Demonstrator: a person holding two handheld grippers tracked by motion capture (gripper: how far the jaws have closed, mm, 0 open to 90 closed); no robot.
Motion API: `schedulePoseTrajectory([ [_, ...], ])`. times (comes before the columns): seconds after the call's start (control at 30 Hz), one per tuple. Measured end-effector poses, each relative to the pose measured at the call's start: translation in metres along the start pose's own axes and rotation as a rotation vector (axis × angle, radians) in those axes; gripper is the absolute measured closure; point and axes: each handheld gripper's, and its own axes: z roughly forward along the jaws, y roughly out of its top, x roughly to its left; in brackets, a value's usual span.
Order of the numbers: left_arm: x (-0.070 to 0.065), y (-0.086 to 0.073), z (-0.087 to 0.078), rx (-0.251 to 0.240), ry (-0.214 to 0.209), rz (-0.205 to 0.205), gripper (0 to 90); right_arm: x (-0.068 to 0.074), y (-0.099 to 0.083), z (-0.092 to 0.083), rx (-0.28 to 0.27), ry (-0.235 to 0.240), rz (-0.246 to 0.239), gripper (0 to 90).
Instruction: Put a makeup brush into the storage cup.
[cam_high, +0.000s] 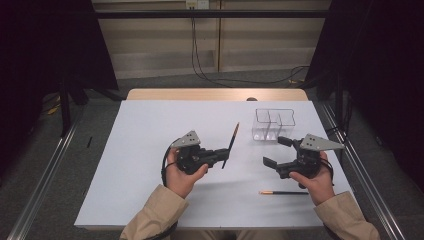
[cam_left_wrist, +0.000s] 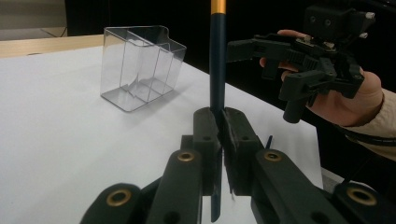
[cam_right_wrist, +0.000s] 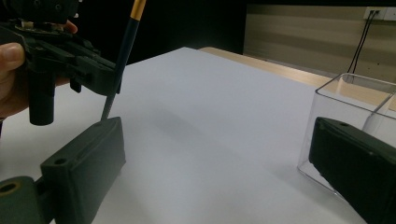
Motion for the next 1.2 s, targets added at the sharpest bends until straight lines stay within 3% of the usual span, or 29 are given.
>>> schedulePoseTrajectory([
  [0.33, -0.002, 0.0, 0.0, -0.007, -0.003, 0.008, 84.5, 0.004, 0.007, 0.014, 0.008, 0.024, 0.008, 4.1],
  [0.63, -0.003, -0.001, 0.003, -0.006, -0.009, 0.01, 84.5, 0.011, 0.014, 0.032, -0.008, 0.061, 0.025, 11.0],
  [0.93, -0.002, -0.002, 0.006, 0.006, -0.004, 0.018, 84.5, 0.02, 0.018, 0.045, -0.007, 0.125, 0.033, 26.6],
  [1.2, -0.004, -0.003, 0.009, 0.015, -0.005, 0.025, 84.5, 0.026, 0.022, 0.051, -0.009, 0.151, 0.03, 40.3],
])
